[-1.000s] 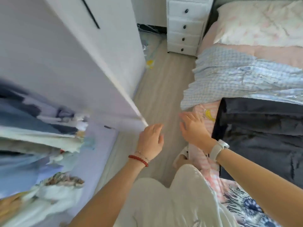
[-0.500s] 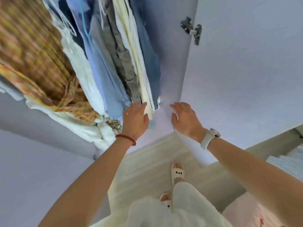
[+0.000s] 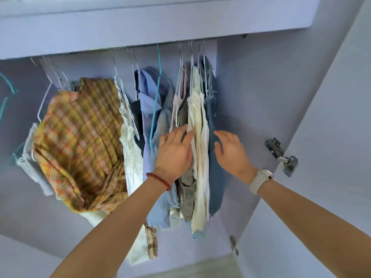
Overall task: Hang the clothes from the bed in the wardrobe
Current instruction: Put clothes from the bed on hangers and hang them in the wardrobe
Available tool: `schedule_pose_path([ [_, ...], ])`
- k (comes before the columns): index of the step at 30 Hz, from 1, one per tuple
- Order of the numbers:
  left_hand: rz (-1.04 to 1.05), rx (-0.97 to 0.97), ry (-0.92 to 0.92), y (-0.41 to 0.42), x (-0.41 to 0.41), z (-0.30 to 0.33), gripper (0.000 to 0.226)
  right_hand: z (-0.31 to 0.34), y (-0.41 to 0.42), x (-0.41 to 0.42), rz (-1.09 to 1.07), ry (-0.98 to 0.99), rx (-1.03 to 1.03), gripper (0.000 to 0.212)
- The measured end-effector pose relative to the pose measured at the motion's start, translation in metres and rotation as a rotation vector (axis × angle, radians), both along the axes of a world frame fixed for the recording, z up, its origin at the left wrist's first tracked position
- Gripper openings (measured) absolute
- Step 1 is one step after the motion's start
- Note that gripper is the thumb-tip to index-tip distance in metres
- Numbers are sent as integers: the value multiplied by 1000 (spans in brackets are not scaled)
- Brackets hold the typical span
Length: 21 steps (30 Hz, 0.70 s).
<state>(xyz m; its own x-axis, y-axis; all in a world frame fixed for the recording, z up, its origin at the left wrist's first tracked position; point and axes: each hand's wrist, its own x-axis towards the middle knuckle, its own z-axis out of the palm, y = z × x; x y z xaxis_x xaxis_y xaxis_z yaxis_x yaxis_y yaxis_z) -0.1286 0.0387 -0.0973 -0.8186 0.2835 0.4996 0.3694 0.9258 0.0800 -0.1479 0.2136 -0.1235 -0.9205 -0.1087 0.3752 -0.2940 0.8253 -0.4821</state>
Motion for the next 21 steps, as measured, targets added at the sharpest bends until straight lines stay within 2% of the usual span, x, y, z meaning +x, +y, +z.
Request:
schedule_pose_path([
  [3,-41,-11,175,1,-20,19,35,24,-10,-42,-22,12,-134,40],
  [7,-138,51,279,-3,-31,26,34,44,-24,-86,-80,-101,-313,43],
  [12,-136,40,362,-24,-52,44,34,48,-25,-107,-194,-187,-312,39],
  [15,-162,-24,218,-22,-71,58,40,53,-26,-112,-203,-169,-286,28],
  [18,-187,-21,-55,-6,-92,67,49,57,-23,-113,-220,-141,-281,33],
  [21,-179,-56,-218,16,-109,67,55,55,-15,-113,-281,-119,-161,31],
])
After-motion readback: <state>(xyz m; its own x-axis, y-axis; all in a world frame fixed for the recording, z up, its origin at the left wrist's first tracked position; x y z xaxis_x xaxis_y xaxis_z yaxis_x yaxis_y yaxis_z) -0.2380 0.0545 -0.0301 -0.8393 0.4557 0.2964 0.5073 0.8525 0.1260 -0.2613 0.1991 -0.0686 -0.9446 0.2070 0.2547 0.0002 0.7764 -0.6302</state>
